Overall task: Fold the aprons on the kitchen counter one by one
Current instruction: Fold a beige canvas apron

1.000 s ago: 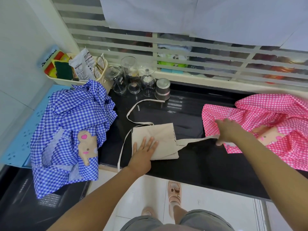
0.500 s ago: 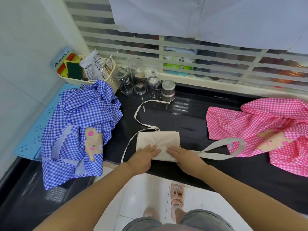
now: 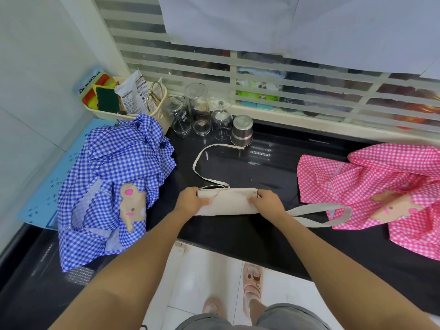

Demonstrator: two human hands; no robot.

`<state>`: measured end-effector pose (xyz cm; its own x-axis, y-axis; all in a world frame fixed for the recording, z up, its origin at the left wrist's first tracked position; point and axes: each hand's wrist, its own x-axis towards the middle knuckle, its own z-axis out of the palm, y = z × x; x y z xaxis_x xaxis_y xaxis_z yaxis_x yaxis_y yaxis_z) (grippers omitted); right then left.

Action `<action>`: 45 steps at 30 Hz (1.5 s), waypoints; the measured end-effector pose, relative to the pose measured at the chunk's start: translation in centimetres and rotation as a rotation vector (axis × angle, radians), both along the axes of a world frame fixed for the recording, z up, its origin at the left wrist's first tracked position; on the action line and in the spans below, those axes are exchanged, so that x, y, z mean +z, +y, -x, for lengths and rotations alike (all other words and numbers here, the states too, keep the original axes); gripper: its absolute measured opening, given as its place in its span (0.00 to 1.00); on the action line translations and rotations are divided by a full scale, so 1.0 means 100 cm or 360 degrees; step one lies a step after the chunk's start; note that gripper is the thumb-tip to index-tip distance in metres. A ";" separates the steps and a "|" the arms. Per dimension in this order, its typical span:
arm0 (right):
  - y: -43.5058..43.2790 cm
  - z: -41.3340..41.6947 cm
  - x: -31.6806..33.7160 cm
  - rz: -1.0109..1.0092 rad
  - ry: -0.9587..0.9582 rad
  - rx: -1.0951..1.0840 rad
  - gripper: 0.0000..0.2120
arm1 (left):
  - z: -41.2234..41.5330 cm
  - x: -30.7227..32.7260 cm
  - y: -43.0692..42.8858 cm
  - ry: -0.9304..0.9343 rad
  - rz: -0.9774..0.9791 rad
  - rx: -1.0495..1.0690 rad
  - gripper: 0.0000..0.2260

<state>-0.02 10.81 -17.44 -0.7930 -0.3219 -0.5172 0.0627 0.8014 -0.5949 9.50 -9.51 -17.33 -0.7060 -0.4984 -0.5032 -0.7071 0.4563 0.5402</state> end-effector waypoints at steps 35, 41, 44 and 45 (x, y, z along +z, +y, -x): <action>0.053 0.053 0.044 0.0821 -0.1107 0.0045 0.17 | 0.046 0.028 0.066 0.0776 -0.1952 0.1188 0.08; 0.070 0.060 0.070 0.1169 -0.0848 -0.0141 0.21 | 0.090 0.062 0.126 0.0717 -0.1832 0.0667 0.14; 0.086 0.070 0.093 0.0897 -0.0470 -0.0059 0.23 | 0.108 0.089 0.130 0.0830 -0.1502 0.0466 0.14; 0.092 0.074 0.101 0.0882 -0.0343 -0.0119 0.24 | 0.112 0.099 0.128 0.0841 -0.1413 0.0373 0.14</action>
